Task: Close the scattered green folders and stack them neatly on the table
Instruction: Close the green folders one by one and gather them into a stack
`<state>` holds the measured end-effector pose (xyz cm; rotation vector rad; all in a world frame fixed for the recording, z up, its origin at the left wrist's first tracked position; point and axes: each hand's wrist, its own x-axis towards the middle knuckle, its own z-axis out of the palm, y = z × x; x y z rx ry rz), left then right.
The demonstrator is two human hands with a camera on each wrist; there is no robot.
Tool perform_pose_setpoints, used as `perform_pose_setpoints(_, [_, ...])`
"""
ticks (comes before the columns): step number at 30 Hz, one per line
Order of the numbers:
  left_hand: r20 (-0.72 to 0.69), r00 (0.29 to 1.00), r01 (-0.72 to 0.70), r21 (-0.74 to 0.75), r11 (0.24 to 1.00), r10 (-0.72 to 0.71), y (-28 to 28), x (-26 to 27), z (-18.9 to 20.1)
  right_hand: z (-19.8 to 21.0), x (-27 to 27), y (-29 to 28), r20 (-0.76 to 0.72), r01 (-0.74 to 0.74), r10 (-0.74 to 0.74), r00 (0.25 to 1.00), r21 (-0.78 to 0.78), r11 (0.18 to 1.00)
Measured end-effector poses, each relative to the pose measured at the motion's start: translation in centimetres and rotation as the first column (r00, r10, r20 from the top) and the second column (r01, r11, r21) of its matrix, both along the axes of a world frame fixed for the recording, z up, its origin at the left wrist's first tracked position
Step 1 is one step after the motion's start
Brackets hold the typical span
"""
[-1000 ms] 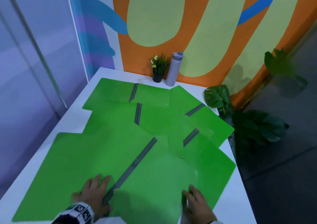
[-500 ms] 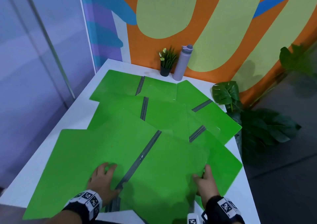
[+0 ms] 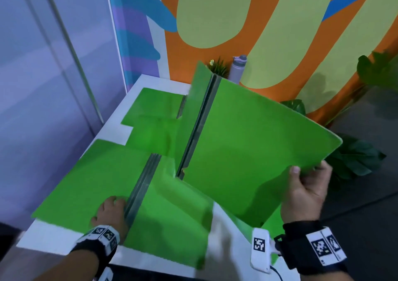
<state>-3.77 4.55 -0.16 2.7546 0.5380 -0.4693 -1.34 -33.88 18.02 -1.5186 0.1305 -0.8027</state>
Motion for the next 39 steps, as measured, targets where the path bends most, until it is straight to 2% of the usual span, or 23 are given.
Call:
perform_pose_setpoints(2, [0.031,0.999,0.008,-0.029,1.000,-0.007,-0.1,0.3,-0.2,0.7,-0.2,0.3,0.050,-0.017,0.017,0.999,0.006,1.000])
perform_pose_setpoints(5, [0.011,1.000,0.004,-0.044,0.999,-0.004,-0.9,-0.1,-0.5,0.5,-0.4,1.1,0.018,-0.096,0.095,0.995,0.027,0.995])
perform_pose_setpoints(9, [-0.032,0.999,-0.033,0.025,0.999,0.034,-0.8,-0.5,-0.6,-1.2,-0.7,1.9,-0.121,-0.119,0.122,0.985,0.035,0.992])
perform_pose_setpoints(13, [-0.041,0.996,-0.085,-0.050,0.995,0.083,0.5,-0.1,-0.4,-3.7,-0.6,1.3,-0.304,-0.105,0.138,0.943,0.122,0.987])
perform_pose_setpoints(17, [-0.083,0.991,-0.114,-0.092,0.989,0.106,1.7,0.3,0.2,-6.1,-1.4,1.4,-0.425,-0.121,0.157,0.892,0.111,0.986])
perform_pose_setpoints(19, [-0.008,0.993,-0.115,-0.086,0.990,0.115,1.9,1.0,1.4,-7.0,-1.9,1.5,-0.468,-0.113,0.151,0.871,0.109,0.988])
perform_pose_setpoints(23, [0.309,0.948,-0.074,-0.031,0.997,0.080,2.2,2.5,6.2,-7.0,-2.4,0.8,-0.476,-0.080,0.118,0.871,0.099,0.992])
perform_pose_setpoints(26, [0.509,0.856,-0.074,-0.053,0.996,0.091,2.3,3.1,10.6,-5.8,-2.2,0.1,-0.432,-0.064,0.081,0.898,0.054,0.996])
perform_pose_setpoints(29, [0.680,0.720,-0.035,-0.158,0.987,0.135,2.2,2.9,14.7,-4.5,-1.8,-0.5,-0.366,-0.041,0.055,0.929,0.047,0.998])
perform_pose_setpoints(31, [0.712,0.666,-0.028,-0.275,0.961,0.223,1.9,2.6,16.7,-4.0,-1.3,-0.5,-0.342,-0.023,0.048,0.938,0.076,0.997])
perform_pose_setpoints(34, [0.713,0.622,0.049,-0.446,0.894,0.323,1.0,2.6,17.1,-4.2,-0.5,-0.4,-0.328,-0.054,0.134,0.935,0.241,0.969])
perform_pose_setpoints(36, [0.653,0.646,0.116,-0.595,0.795,0.395,0.4,2.7,16.2,-4.4,-0.1,-0.1,-0.346,-0.089,0.199,0.917,0.311,0.946])
perform_pose_setpoints(39, [0.480,0.767,0.131,-0.766,0.630,0.425,-0.4,2.4,14.4,-5.3,0.2,0.6,-0.354,-0.130,0.286,0.890,0.404,0.906])
